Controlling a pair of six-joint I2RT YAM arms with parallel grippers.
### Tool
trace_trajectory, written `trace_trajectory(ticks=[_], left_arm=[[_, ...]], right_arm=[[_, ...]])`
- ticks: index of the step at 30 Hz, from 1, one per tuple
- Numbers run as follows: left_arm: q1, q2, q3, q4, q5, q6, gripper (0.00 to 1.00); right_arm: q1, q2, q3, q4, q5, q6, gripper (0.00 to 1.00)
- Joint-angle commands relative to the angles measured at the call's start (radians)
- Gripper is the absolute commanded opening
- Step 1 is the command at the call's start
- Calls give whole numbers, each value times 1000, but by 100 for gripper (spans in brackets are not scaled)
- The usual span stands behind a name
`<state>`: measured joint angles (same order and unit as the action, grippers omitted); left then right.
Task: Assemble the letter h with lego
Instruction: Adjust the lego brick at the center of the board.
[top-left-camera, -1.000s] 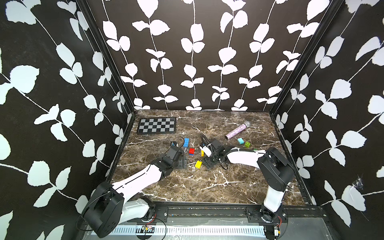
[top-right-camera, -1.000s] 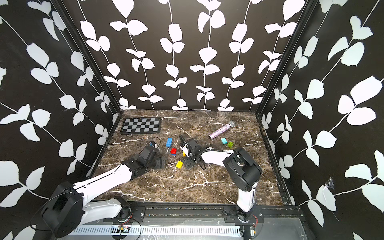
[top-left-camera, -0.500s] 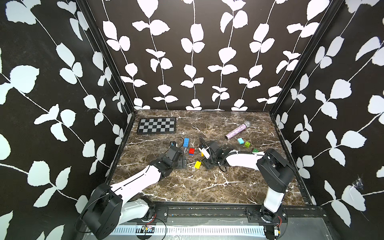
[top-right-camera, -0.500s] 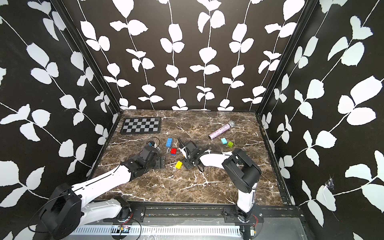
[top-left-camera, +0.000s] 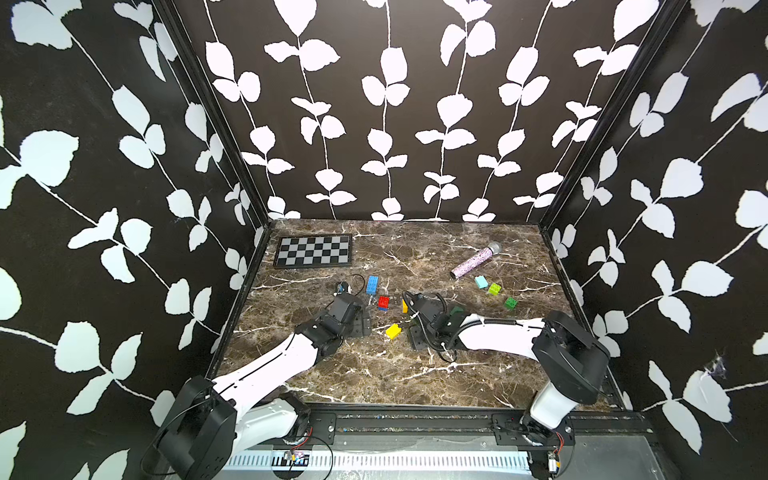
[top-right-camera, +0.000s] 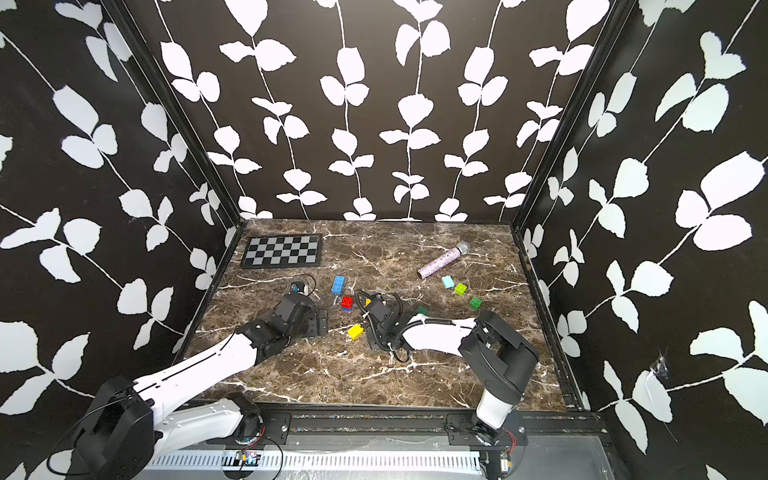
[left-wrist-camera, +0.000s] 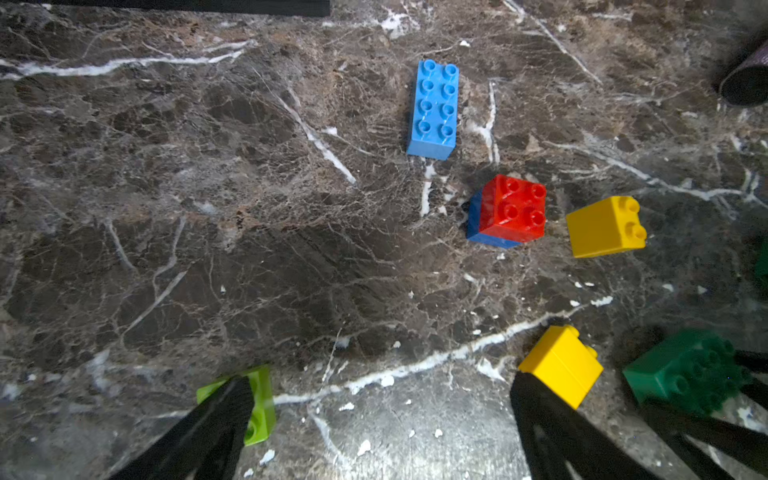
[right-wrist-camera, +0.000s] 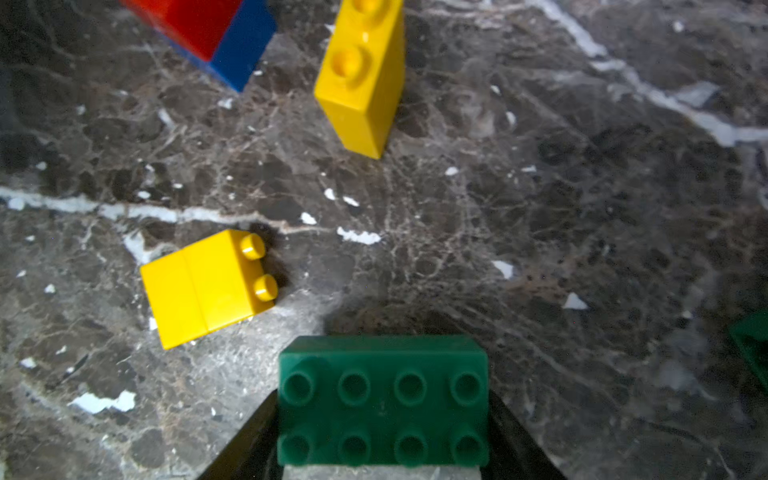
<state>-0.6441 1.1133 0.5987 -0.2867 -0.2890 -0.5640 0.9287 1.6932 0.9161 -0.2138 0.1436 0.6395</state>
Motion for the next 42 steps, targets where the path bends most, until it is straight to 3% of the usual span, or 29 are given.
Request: trace_trajectory(ticks=[1,13,27,36,39,42], left_arm=[[5,-35,-21,-25,-25,-11,99],[5,-48,-25,-31,-28,-10,99],[6,-70,-24,-68,-75,-27,99],[6,-60,-42,18,59,32,99],[3,-15,-21,18,100,31,98],[-5,15,-12,27,124,24,98]], right_arm=[[5,39,41,-33,88,103,51],[45,154,136,16,45,119,49],[158,230,244,-13,68,328,57],[151,158,175,-73,135,325,59],[149,144,144,-72,131,338,65],[148,133,135,-87,124,351,79]])
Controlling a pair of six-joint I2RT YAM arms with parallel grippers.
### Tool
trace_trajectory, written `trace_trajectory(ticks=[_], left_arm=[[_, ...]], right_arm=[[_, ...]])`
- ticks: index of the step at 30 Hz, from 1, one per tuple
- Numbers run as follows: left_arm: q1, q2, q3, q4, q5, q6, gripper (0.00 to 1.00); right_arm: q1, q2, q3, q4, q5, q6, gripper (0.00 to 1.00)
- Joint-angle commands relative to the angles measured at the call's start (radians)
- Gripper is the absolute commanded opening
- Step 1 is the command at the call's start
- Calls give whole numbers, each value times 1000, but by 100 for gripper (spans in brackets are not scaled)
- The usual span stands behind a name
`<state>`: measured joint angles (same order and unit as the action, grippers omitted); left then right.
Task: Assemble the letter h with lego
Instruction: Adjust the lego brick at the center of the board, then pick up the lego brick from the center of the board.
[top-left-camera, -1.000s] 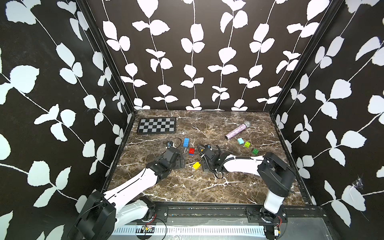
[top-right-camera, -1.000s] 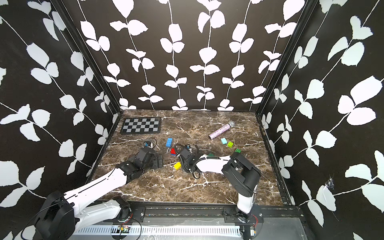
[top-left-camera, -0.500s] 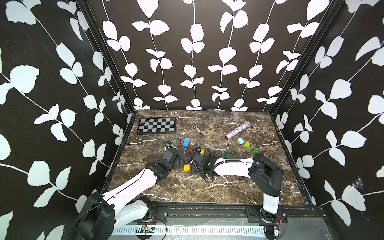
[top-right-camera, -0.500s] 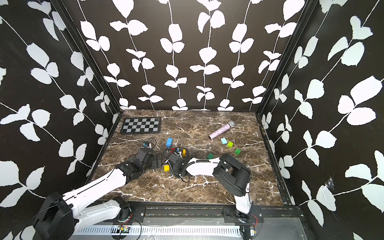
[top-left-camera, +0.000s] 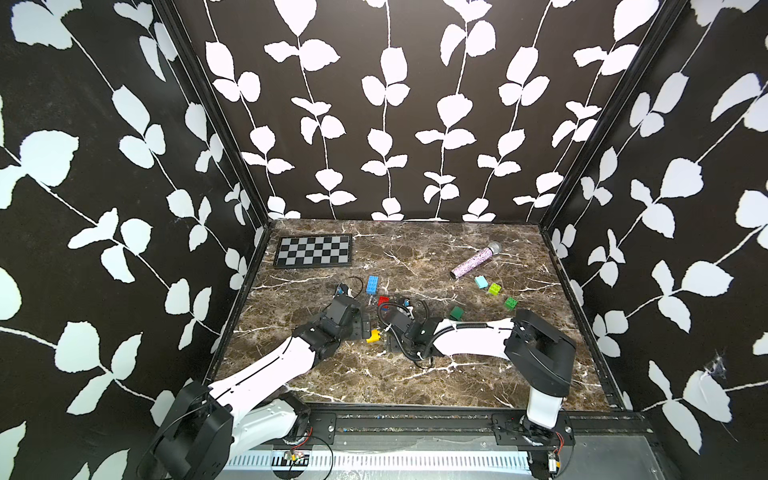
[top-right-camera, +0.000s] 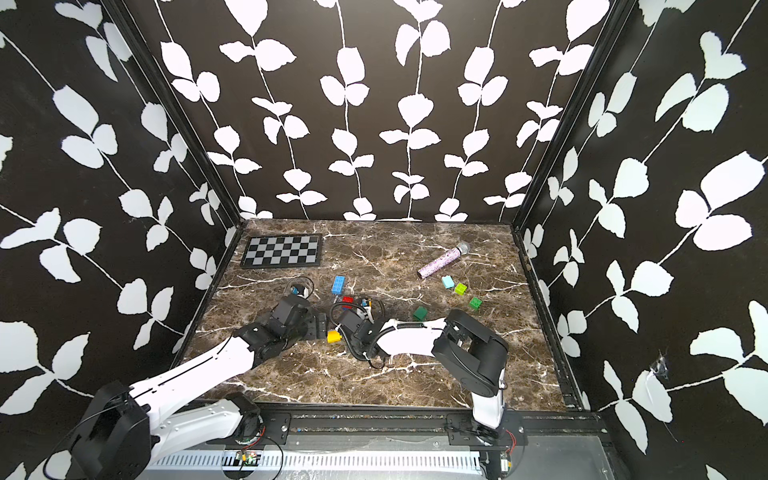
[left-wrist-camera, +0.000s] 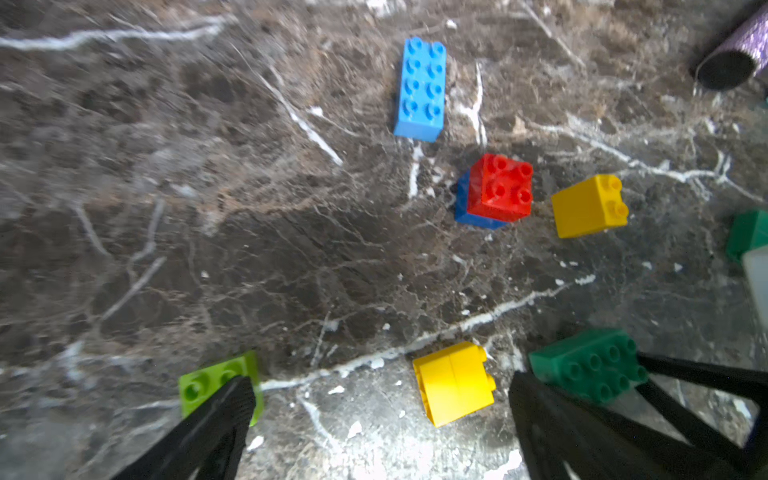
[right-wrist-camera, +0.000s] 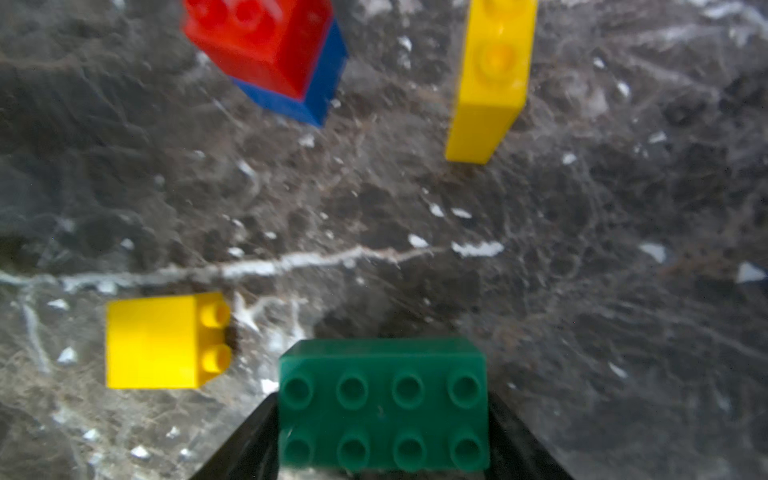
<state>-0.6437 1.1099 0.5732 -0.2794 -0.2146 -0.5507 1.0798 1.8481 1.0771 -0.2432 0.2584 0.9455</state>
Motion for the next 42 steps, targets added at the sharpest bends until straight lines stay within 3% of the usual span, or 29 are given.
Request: trace_trajectory(ticks=[1,3,7,10,15,20,25,27,30,37,42], left_arm=[[-8,28,19,16,52,8,98],[-16,52,42,-8,51,-1,98],[-50,98,120,-103,23,-29,98],[-130,128,199,-208,-33,-88,98],[-247,193,324,-291,-65,-266,96],[-392,325,477,-390,-170,-550,99],[-452,514,645,-459,-136,-705,99],[-456,589,692,-482,-109,-750,99],[-464,663,753,-546,-129,-787,99],[-461,713,799,-618,-171,-804,98],[-441,745,766,-575,-104,-787,93]], right_arm=[[-2,-27,-28,-60,6,47,85],[-3,-47,-35,-54,5,44,99],[-17,-126,-61,-31,-22,13,99],[-72,-234,-118,15,-89,-51,99],[-288,-450,-203,34,-156,-208,98],[-493,-504,-242,46,-114,-287,91],[-498,-589,-422,255,-26,-282,85],[-504,-618,-453,240,42,-254,85],[-504,-641,-471,269,42,-276,85],[-504,-618,-464,266,46,-278,85],[-505,-596,-453,266,18,-280,85]])
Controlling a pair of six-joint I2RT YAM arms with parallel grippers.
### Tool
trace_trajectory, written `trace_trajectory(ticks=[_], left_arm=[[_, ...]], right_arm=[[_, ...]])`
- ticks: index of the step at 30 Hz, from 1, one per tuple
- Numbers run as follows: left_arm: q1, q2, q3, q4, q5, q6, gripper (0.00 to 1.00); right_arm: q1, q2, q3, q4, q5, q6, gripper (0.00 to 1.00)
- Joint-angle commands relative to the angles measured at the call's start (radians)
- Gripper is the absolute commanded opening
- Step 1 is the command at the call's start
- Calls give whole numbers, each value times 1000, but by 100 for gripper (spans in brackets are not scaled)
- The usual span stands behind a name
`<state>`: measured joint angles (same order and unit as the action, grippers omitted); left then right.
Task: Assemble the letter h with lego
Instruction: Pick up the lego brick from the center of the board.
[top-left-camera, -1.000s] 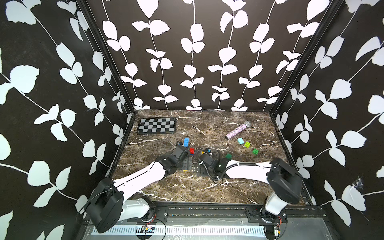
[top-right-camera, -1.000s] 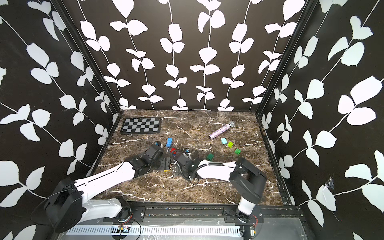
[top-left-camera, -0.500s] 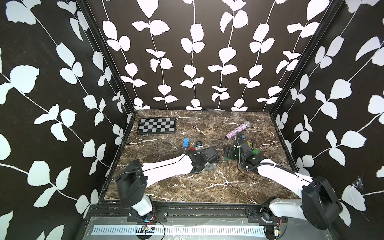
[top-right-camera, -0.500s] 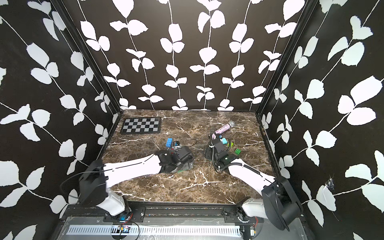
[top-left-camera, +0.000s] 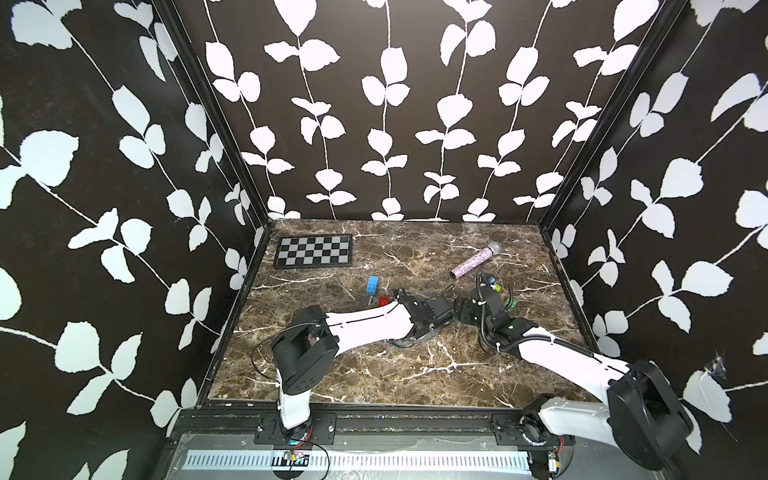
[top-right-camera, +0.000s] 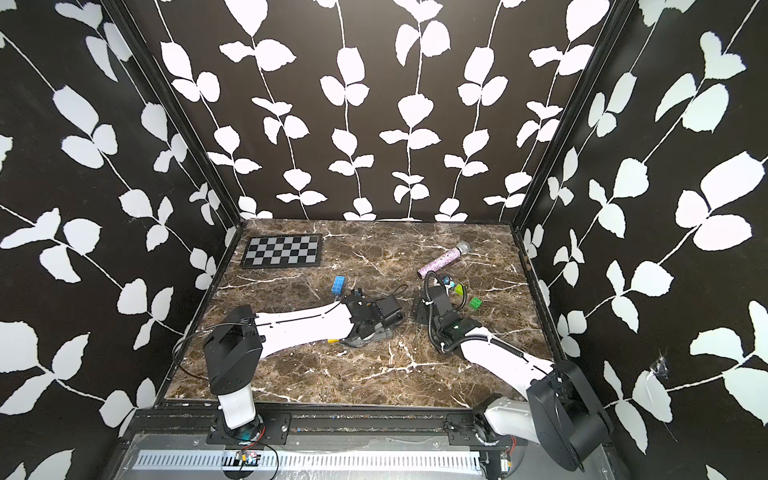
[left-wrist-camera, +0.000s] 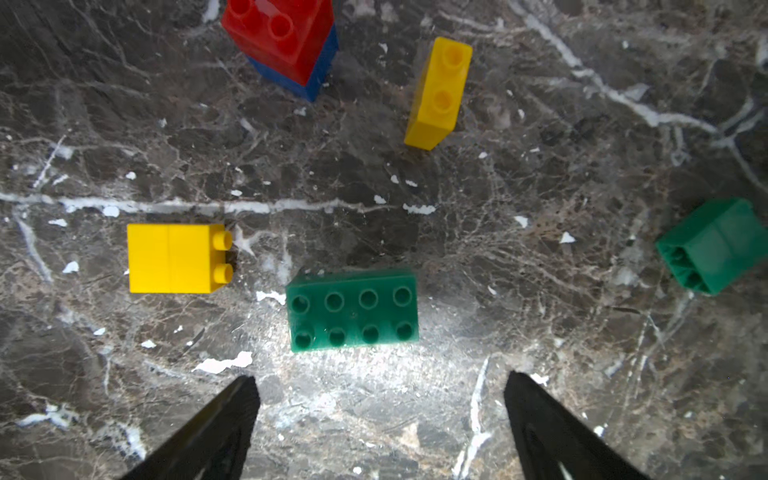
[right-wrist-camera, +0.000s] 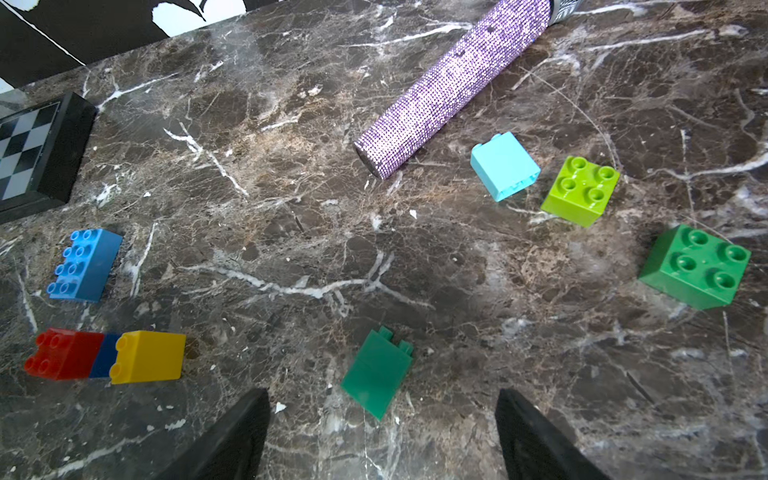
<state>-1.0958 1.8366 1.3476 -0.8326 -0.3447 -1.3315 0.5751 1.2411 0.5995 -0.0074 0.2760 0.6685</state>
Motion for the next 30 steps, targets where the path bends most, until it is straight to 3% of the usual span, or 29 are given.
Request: trace_trajectory(ticks=[1,7,23,30], left_arm=[[19,19,-20,-11,36,-2,93],[56,-14,-83,44,51,52,88],[91,62,-46,70,128,167,86],[97,70,-47,86,139,184,69]], right_arm=[[1,15,25,31,-2,-3,84],[1,23,32,28,-12,-7,84],[0,44,46,22,-15,-23,83],[0,49,51,17,-14,-27,83]])
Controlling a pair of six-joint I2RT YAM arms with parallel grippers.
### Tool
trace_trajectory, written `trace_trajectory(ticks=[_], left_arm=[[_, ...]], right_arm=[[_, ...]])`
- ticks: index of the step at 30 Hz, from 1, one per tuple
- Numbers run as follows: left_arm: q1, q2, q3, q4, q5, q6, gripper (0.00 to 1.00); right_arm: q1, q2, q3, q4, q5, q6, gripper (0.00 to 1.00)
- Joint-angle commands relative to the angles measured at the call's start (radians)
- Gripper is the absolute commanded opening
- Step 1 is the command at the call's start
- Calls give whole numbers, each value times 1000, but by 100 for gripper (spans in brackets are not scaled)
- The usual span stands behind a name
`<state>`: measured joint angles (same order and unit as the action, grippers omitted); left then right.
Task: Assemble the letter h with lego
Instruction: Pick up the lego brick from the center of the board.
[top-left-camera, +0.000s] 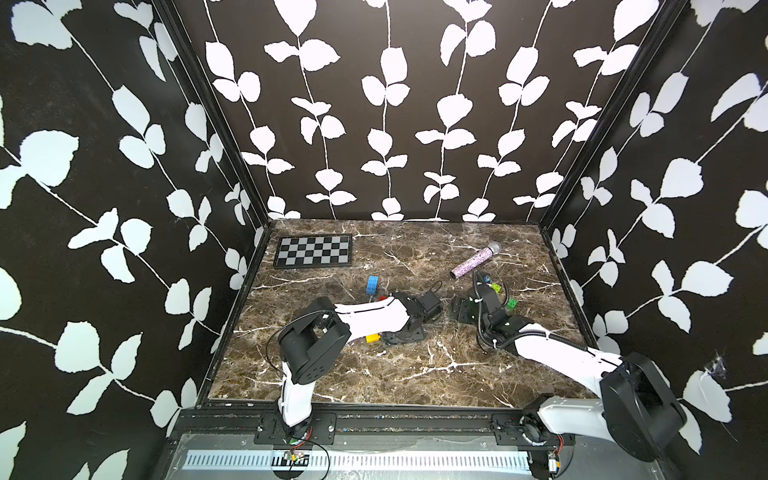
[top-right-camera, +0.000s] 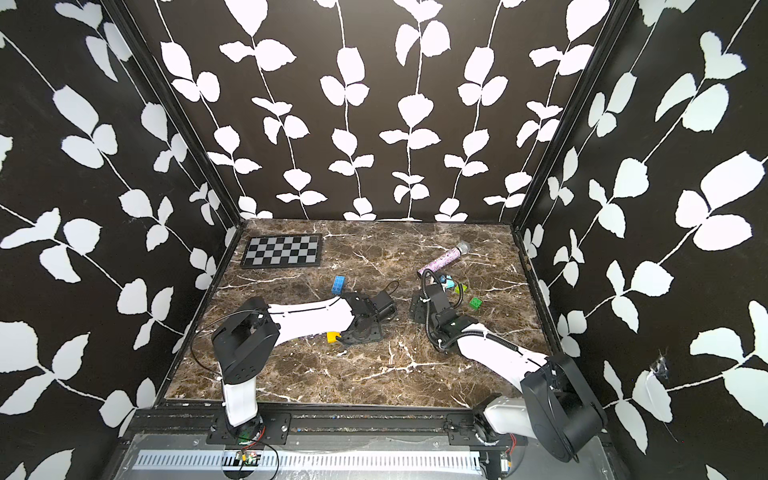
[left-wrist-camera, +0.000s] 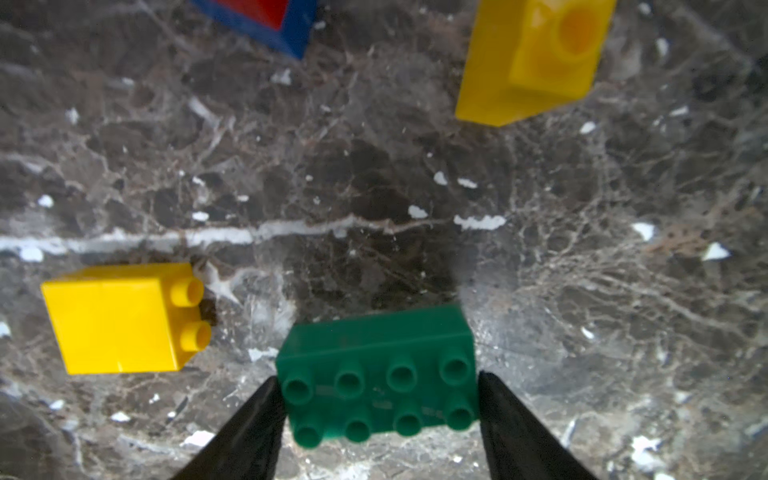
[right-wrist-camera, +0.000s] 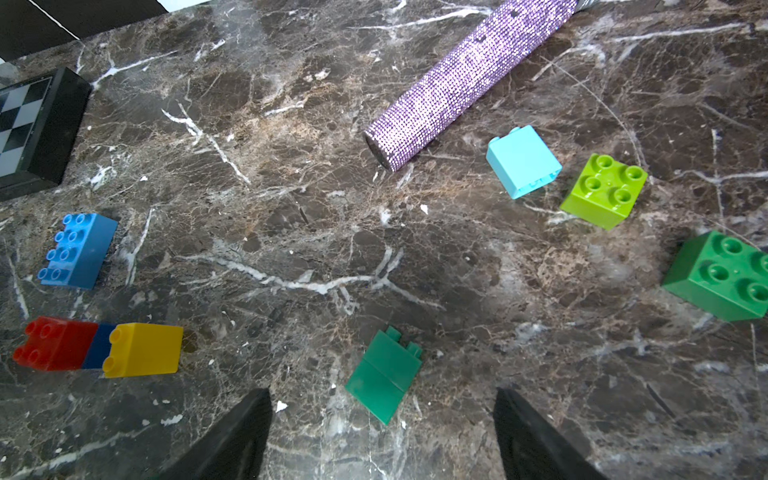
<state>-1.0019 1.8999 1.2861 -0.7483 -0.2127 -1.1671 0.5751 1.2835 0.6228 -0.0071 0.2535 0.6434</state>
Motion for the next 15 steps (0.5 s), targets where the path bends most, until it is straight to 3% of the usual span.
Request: trace_trajectory(ticks=[1,10,15], left_arm=[[3,7,15,4,7,20,69],[7,21,32,4,27,56,55],[29,-27,52,-5,48,195,47]], right_arm=[[0,8,28,16,10,-3,83],[1,3,28,14,9,-5,83],[0,3,26,15,2,-6,83]])
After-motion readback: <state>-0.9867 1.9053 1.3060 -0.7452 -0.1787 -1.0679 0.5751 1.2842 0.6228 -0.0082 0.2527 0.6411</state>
